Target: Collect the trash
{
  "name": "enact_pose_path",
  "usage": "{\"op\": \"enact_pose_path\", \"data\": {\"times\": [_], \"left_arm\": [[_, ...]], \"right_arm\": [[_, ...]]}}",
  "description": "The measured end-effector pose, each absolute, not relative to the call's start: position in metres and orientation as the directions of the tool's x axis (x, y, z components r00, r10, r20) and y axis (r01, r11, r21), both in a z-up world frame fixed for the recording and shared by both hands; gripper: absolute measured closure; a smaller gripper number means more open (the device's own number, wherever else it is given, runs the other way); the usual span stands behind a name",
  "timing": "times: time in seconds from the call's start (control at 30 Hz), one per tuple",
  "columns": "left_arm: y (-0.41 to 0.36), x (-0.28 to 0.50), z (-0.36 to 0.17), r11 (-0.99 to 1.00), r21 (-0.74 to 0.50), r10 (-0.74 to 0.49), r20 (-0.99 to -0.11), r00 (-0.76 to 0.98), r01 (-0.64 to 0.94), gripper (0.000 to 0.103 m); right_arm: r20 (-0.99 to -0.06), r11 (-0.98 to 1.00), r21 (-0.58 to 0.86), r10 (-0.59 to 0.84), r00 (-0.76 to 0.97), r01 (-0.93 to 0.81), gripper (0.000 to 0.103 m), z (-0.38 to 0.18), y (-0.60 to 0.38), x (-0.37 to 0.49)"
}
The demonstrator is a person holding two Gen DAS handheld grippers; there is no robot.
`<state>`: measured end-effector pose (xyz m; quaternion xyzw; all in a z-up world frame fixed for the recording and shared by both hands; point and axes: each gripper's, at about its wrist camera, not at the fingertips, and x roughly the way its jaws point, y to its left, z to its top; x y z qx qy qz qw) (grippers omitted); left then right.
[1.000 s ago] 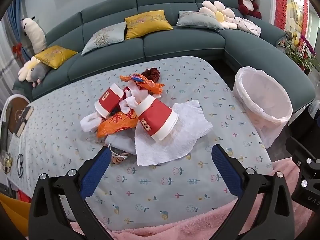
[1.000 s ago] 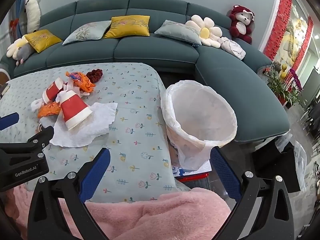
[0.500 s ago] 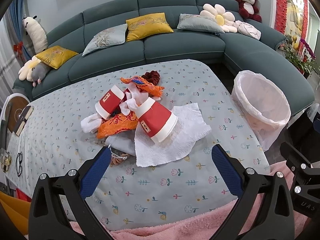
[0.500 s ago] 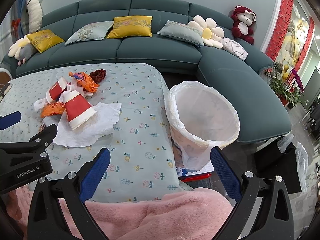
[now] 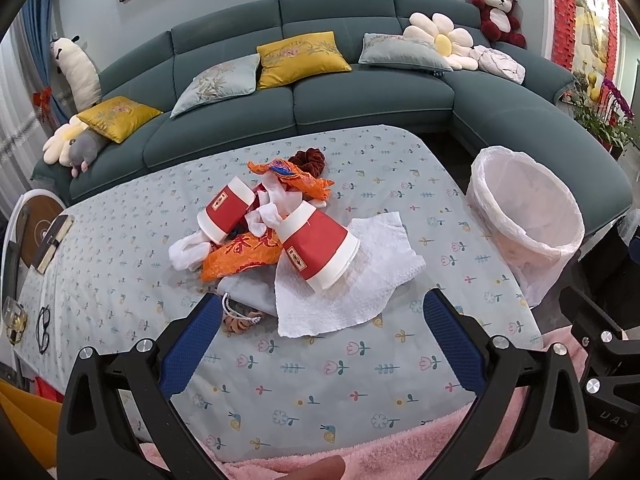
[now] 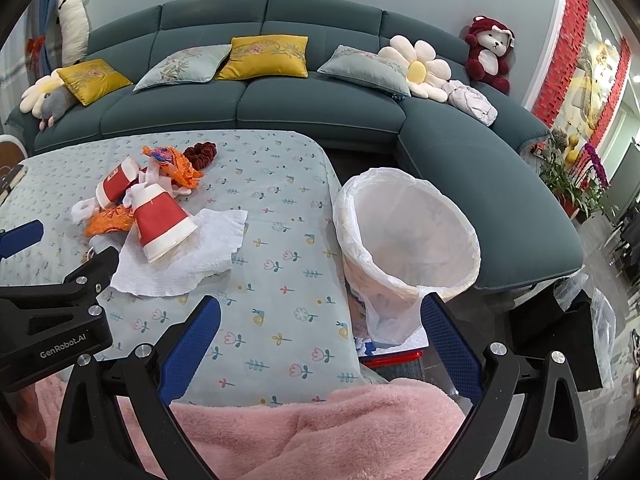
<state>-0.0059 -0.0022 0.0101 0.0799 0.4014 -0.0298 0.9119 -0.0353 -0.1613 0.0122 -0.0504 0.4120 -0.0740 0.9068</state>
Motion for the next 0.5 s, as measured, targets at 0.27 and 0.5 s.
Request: {"op": "enact_pose_path", "data": {"times": [0.27, 0.5], "left_arm": [[-0.0016, -0.0064, 0.0092, 0.985, 0.125, 0.015, -0.739, 0.674, 0.116, 0.007], [-0.0014, -0.0065, 0.0086, 0.985, 0.127, 0.016, -0.740, 0.672, 0.116, 0.007]], "right_arm": [[-0.738, 0.984, -0.153, -0.178, 0.651, 0.095, 0.007, 0.0127, -0.1610, -0.0349], [-0.738, 0.984, -0.153, -0.178, 0.651, 0.095, 0.007, 0.0136, -0.1608, -0.0348]]}}
